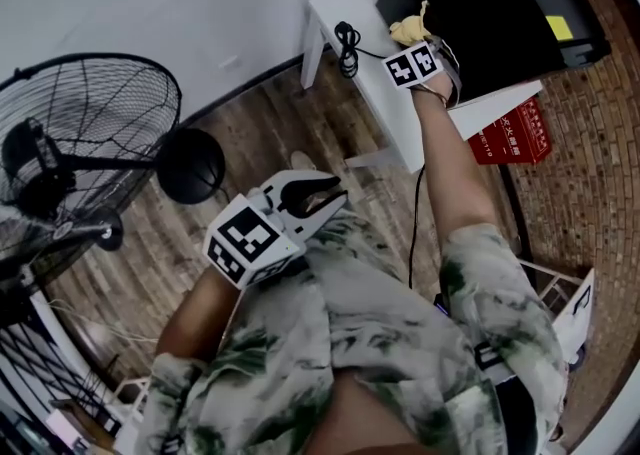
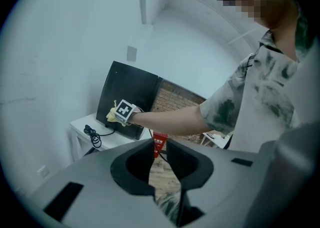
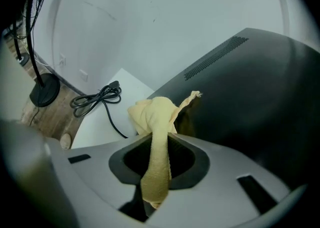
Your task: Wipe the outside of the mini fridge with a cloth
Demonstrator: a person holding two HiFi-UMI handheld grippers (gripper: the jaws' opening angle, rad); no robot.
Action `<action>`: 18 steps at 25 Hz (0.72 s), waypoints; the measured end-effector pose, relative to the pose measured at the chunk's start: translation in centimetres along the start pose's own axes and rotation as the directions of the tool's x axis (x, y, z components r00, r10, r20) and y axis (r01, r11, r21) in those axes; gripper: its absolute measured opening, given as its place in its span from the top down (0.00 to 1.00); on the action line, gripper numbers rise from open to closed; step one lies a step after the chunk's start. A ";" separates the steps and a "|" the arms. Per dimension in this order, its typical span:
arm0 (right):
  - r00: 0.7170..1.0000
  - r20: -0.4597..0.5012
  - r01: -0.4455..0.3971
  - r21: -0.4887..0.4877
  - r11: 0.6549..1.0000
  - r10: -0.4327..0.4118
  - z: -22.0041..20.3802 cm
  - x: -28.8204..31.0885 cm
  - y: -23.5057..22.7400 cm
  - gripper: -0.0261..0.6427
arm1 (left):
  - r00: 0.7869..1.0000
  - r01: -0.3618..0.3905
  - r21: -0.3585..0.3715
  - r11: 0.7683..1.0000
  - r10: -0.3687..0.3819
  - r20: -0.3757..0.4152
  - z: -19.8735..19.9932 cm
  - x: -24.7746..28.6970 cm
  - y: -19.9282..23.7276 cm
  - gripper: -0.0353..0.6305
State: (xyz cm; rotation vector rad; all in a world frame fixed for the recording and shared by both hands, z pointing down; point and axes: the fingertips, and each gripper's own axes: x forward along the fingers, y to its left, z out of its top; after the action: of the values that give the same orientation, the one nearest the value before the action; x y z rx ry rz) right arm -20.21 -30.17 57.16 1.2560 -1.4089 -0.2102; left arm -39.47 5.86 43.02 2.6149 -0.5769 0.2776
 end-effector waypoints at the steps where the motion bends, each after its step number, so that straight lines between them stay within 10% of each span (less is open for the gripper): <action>1: 1.000 -0.006 -0.015 0.004 1.000 0.015 -0.1 0.5 0.5 0.83 | 1.000 -0.004 -0.003 1.000 0.004 0.001 0.0 0.1 0.3 0.82; 10: 0.995 0.088 -0.049 0.042 0.998 0.045 2.7 -1.1 0.0 0.83 | 1.000 -0.018 -0.015 1.000 0.018 0.009 0.1 0.5 1.6 0.82; 18: 0.947 0.301 0.087 0.097 0.991 -0.113 10.6 -10.2 -9.0 0.83 | 0.999 0.032 0.032 0.999 -0.033 0.032 1.8 1.4 1.1 0.82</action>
State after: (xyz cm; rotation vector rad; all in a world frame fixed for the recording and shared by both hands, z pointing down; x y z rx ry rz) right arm -26.38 -31.66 41.14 1.4091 -1.6319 -0.4358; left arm -38.48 3.64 42.24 2.6606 -0.5451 0.2368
